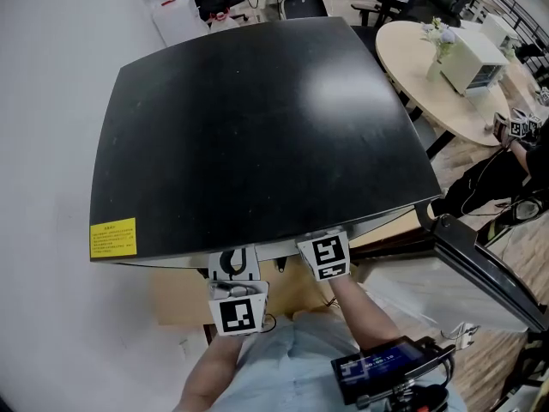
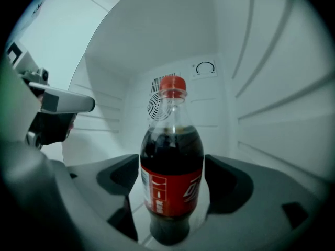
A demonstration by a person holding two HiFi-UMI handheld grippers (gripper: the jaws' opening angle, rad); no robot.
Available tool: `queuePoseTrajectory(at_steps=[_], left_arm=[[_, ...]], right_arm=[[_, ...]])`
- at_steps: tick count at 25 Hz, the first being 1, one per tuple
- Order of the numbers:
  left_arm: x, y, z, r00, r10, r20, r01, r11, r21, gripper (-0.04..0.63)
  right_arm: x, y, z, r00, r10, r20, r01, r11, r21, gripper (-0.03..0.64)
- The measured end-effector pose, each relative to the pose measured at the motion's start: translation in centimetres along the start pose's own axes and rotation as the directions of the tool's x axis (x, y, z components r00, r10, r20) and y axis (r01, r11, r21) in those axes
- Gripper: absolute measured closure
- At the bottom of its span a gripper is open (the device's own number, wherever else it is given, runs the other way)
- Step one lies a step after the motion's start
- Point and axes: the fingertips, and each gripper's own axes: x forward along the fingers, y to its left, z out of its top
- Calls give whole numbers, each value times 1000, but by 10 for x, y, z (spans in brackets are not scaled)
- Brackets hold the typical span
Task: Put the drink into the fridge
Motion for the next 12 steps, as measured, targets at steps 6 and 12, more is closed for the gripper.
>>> queuePoseTrajectory(at_steps=[6,12], left_arm=[[-8,0,1,1000,4,8,-4,1000,-3,586],[-23,0,12,1000,-19,25,19,1000,-8,586]], right_arm=[[-15,2,10,999,-33,32,34,999,-19,215],[-45,24,28,996,-59,62,60,998,-24,225]])
